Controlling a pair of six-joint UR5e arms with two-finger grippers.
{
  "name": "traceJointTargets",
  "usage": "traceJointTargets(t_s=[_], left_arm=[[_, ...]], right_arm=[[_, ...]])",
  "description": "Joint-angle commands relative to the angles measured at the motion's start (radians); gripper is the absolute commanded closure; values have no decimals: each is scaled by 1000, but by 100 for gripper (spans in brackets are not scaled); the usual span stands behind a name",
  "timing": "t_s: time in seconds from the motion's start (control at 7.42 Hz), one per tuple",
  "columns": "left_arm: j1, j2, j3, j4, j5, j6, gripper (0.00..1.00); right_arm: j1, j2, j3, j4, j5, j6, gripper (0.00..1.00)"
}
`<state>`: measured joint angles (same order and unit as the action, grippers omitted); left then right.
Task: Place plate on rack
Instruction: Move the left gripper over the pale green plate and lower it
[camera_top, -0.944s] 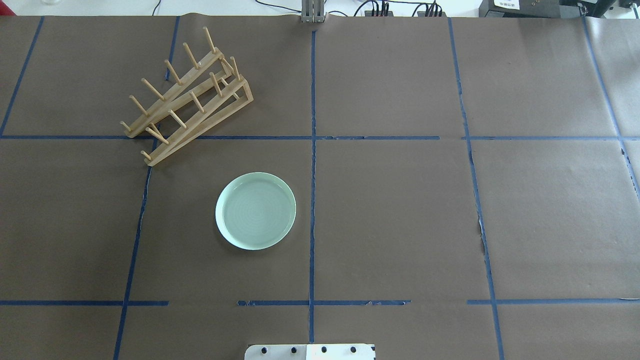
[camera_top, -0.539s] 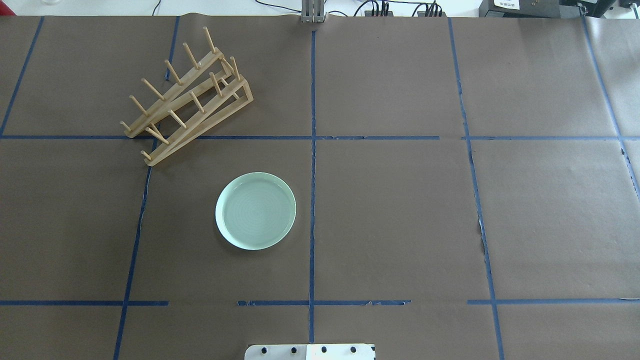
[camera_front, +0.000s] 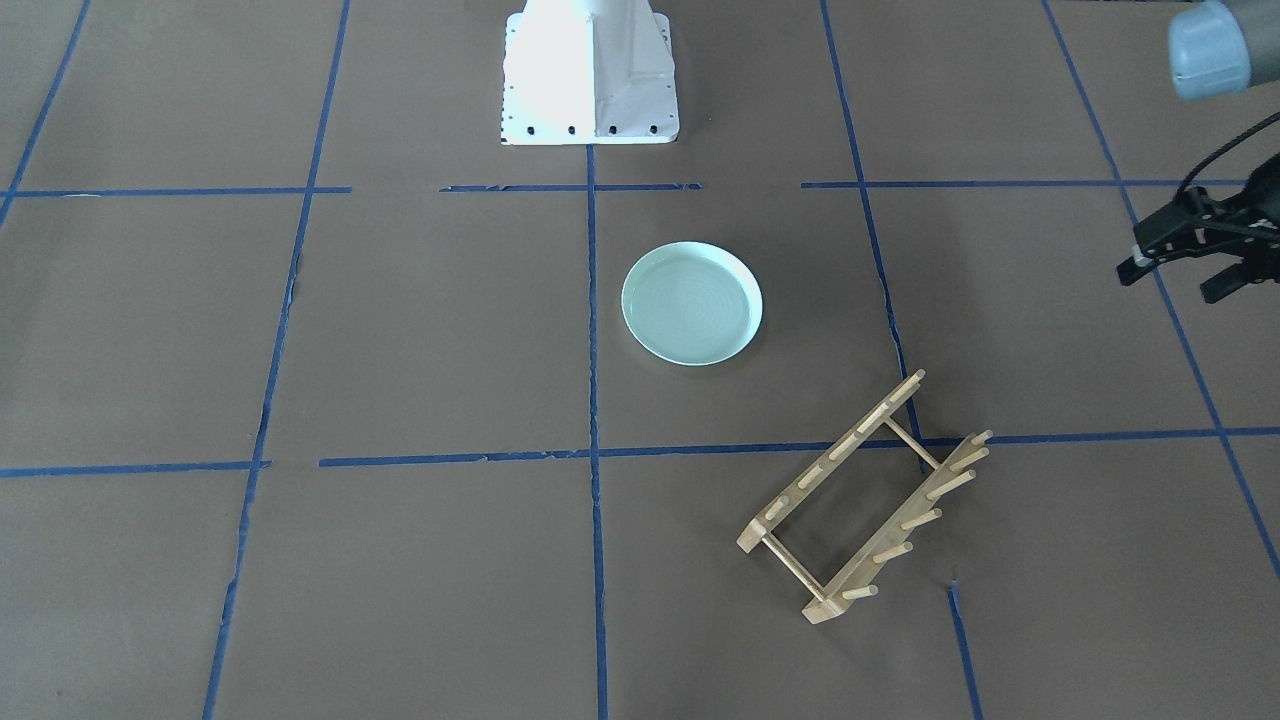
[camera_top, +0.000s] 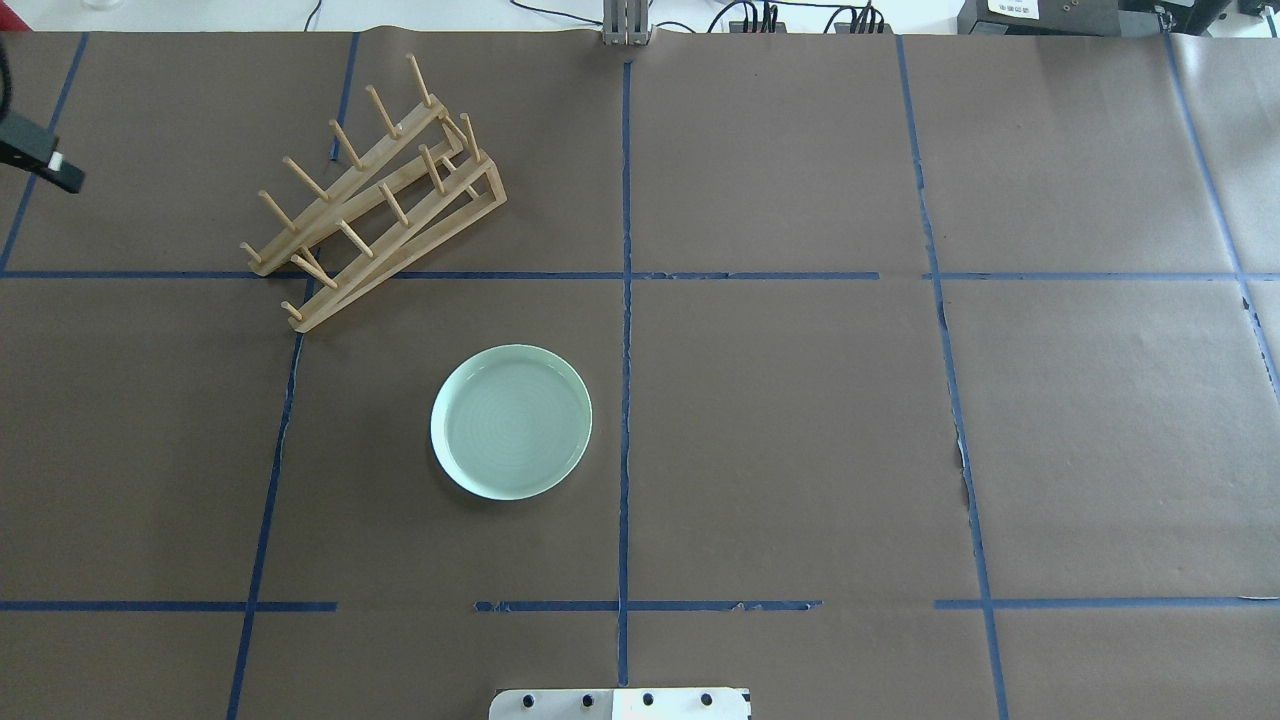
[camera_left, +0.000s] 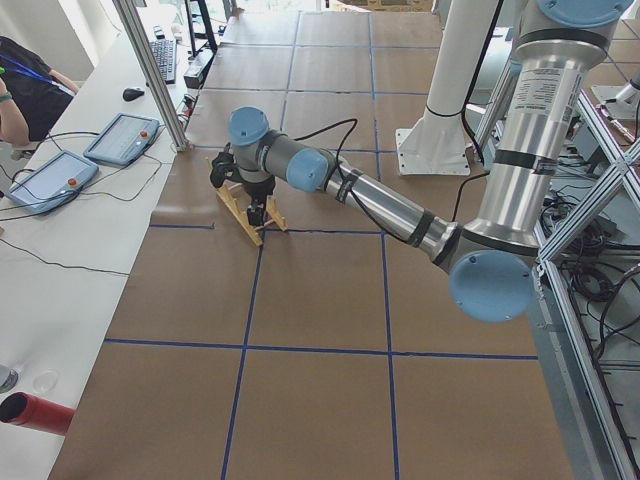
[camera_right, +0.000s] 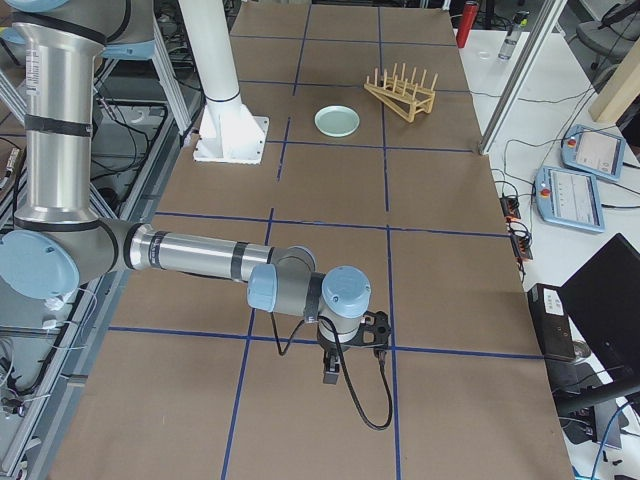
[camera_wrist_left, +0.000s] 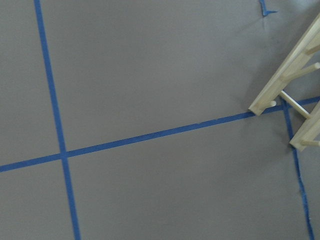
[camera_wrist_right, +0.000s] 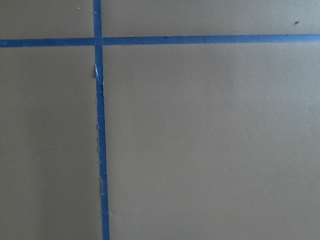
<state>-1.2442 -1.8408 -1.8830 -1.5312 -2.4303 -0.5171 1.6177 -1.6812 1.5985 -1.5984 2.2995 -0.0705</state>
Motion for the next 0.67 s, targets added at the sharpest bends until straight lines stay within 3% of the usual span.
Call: traceJointTargets(t_s=[0.0, 0.27, 0.54], left_arm=[[211, -170, -4, 0, 188, -362, 0], [389, -309, 40, 6, 351, -560, 0], [514, -449, 167, 14, 431, -732, 0]], right_arm=[[1, 0, 0, 0, 0, 0, 0], [1, 0, 1, 0, 0, 0, 0], [-1, 0, 1, 0, 0, 1, 0]])
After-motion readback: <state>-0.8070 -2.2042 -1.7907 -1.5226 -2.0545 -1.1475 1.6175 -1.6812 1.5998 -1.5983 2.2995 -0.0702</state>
